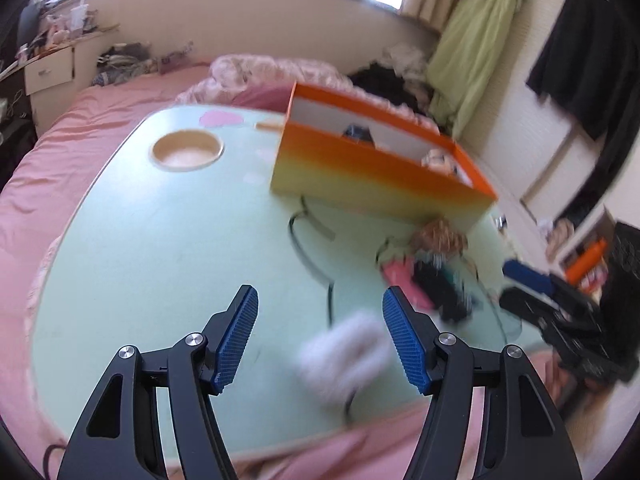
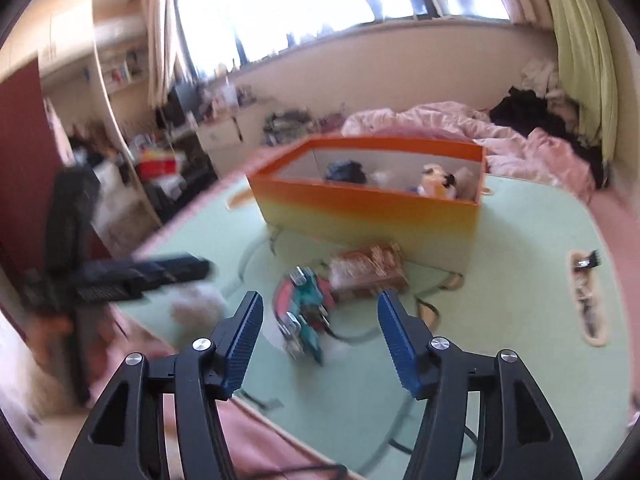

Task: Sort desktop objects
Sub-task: 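Lower the green toy car onto the table and open the right gripper, then move the left gripper over the orange box and reach inside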

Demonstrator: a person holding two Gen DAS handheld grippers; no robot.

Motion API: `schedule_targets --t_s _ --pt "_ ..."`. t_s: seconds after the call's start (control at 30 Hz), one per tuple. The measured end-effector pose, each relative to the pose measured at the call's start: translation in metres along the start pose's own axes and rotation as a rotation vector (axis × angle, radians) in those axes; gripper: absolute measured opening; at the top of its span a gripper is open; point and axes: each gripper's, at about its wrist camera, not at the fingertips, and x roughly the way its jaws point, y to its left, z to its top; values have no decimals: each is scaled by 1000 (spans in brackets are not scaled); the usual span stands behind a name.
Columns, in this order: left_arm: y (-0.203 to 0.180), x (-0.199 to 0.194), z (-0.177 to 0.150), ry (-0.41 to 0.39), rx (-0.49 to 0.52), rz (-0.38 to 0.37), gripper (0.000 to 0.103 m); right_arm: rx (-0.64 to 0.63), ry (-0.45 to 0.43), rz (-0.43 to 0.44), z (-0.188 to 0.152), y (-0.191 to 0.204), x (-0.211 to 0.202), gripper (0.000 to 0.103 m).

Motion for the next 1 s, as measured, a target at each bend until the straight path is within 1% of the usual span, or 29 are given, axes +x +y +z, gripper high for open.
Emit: schedule_targets --t_s 0.1,0.17,0.23,0.27,0.33,0.37,0.43,0.5,0.53,0.6,0.67,0.7,0.73,0.77,0.83,0.9,1.0 --pt "1 -12 -17 58 50 -16 65 32 34 -25 -5 -8 9 60" --pt "-4 -11 -22 67 75 0 65 87 42 -41 -5 -15 15 60" --pt "-11 -1 -25 67 108 8 65 137 48 -17 -5 -20 17 60" --pt "-12 3 -26 68 109 10 65 158 48 -11 -4 -22 17 60" --pt "-18 11 -24 8 126 78 65 165 43 -36 -4 -22 16 60" --pt "-20 14 -22 -4 130 97 65 167 37 -52 -3 -22 15 60" --pt "-24 24 -14 -27 124 83 65 179 26 -77 2 -24 14 62" --pt "-26 31 -6 -33 104 46 60 198 12 -96 6 -27 13 63" --pt "-27 35 -1 -30 87 8 59 204 8 -104 9 -29 14 63" --pt "-25 38 6 -21 53 -48 59 210 -8 -140 16 -31 13 63" --pt "-21 29 12 -49 31 -92 59 208 -21 -172 23 -34 11 63" --pt "-18 20 15 -80 28 -103 59 211 -22 -185 28 -38 11 63" --pt "-14 13 19 -109 23 -99 62 226 -17 -206 32 -42 12 63" --pt "-6 4 26 -147 5 -89 73 242 -12 -216 36 -46 13 63" --pt "10 -6 45 -197 -54 -98 83 297 -5 -217 44 -59 16 63" --pt "28 -5 67 -221 -124 -102 83 342 19 -231 52 -71 23 63" --pt "64 17 110 -218 -274 -50 83 353 45 -258 61 -82 34 63"
